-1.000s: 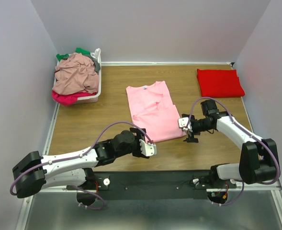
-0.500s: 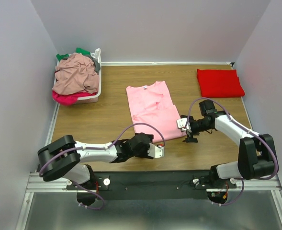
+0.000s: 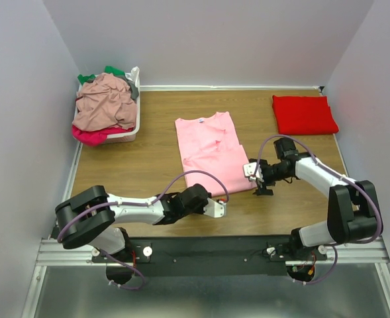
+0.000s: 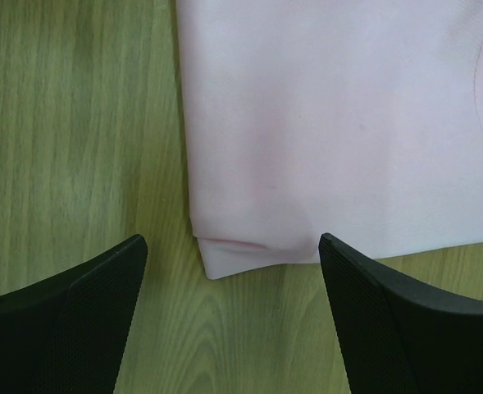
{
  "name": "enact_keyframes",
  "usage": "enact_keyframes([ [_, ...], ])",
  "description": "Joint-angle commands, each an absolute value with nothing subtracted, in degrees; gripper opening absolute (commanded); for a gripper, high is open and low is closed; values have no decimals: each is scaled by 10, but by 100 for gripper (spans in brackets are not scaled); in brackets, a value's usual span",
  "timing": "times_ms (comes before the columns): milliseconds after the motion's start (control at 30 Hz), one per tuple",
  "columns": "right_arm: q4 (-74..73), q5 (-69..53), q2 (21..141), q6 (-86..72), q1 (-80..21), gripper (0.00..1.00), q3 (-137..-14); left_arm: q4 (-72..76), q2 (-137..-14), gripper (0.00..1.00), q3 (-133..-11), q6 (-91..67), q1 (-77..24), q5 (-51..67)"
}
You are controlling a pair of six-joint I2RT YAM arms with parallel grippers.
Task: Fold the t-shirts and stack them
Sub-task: Fold the tshirt
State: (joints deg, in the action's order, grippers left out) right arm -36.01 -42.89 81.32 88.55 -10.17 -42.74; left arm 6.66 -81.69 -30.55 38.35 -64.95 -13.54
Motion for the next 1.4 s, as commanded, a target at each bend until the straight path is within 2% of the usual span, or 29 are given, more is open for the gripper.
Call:
enact_keyframes([
  [0, -328, -393, 841, 883, -112, 90, -442, 52, -823, 30, -316, 387, -648, -119],
  [300, -275, -356, 864, 842, -172, 83, -426, 59, -818, 23, -314, 381, -648, -96],
  [533, -253, -295, 891, 799, -178, 61, -431, 63, -803, 16, -305, 387, -648, -90],
  [667, -244, -269, 890, 796, -178, 46, -421, 66, -807, 12, -302, 390, -648, -87],
  [733, -243, -266, 893, 793, -178, 34, -415, 69, -811, 7, -300, 393, -648, -87],
  [767, -244, -268, 892, 792, -178, 21, -412, 69, -811, 1, -300, 394, -647, -87],
  [800, -245, -271, 889, 793, -177, 5, -409, 70, -814, 0, -298, 395, -647, -85],
  [867, -247, -279, 878, 794, -177, 0, -398, 69, -813, 0, -298, 398, -648, -72],
  [967, -283, -298, 857, 804, -178, 0, -400, 56, -805, 0, -301, 398, -646, -48],
  [1267, -575, -392, 722, 871, -178, 0, -452, -25, -684, 0, -329, 382, -652, 132],
  [1367, -626, -420, 677, 875, -179, 0, -462, -51, -676, 0, -335, 374, -663, 167],
])
